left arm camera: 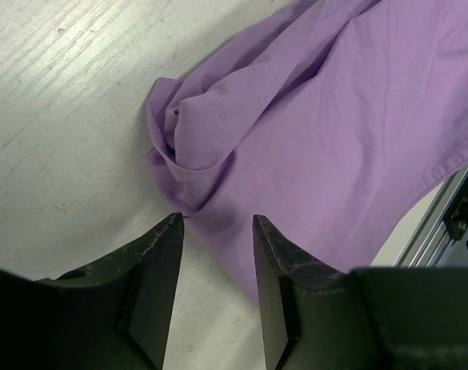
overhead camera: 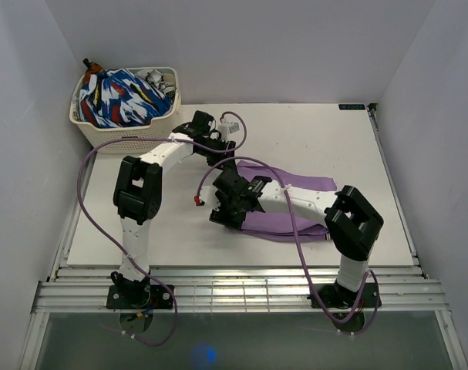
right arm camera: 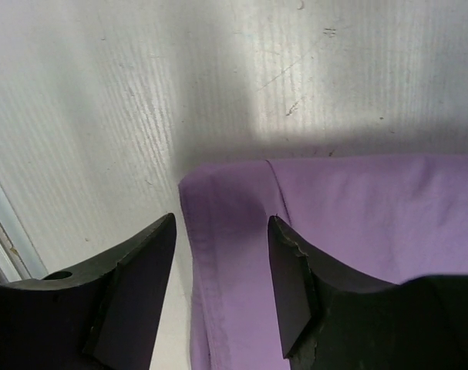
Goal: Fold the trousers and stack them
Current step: Fold the trousers
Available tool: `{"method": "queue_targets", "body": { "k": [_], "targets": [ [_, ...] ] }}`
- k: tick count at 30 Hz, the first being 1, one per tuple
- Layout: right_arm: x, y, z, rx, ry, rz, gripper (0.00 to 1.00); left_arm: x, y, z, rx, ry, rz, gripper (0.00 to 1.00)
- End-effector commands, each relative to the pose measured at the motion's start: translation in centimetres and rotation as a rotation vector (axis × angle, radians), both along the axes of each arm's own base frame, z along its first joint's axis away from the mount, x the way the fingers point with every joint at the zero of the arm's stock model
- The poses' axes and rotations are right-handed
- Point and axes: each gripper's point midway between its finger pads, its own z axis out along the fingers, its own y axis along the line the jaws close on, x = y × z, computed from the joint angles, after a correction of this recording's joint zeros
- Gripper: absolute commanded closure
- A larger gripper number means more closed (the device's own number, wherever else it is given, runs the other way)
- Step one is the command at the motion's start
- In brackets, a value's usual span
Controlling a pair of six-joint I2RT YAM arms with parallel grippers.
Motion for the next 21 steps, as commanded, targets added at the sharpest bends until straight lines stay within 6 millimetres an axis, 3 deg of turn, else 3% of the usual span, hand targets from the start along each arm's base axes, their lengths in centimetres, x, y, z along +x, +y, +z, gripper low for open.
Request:
{"method": "queue_targets", "body": {
  "k": [1,7,10,12,16,17,19,20,21],
  "targets": [
    [-0.5,1.5,2.7,0.063,-0.019,0.024,0.43,0.2,-0.3,0.4,-0.042,0.003,-0.006,0.48],
    [0.2,0.9,0.0,-0.01,-0.031,0.02,0.45,0.1,-0.5,-0.2,-0.049,0.033,-0.002,0.47],
    [0.5,0.8,-0.6,-0.024,-0.041,0.02,0.55,0.1,-0.5,-0.6,-0.044,0.043,0.001,0.51],
    [0.5,0.8,-0.7,-0.024,-0.046,0.019,0.68,0.1,-0.5,-0.8,-0.045,0.047,-0.002,0.55],
    [0.2,0.8,-0.6,-0.02,-0.036,0.026,0.89,0.1,-0.7,-0.8,-0.059,0.055,-0.011,0.67],
    [0.2,0.8,-0.6,-0.019,-0.034,0.029,0.92,0.3,-0.8,-0.6,-0.063,0.05,-0.012,0.77],
    [-0.1,0.7,-0.7,-0.019,-0.026,0.035,0.92,0.6,-0.8,-0.5,-0.068,0.044,-0.011,0.88],
    [-0.2,0.7,-0.7,-0.015,-0.019,0.037,0.92,0.9,-0.7,-0.4,-0.07,0.038,-0.005,1.0],
    [-0.4,0.7,-0.6,-0.012,-0.014,0.039,0.92,1.4,-0.7,0.1,-0.077,0.024,-0.004,1.0]
  ]
}}
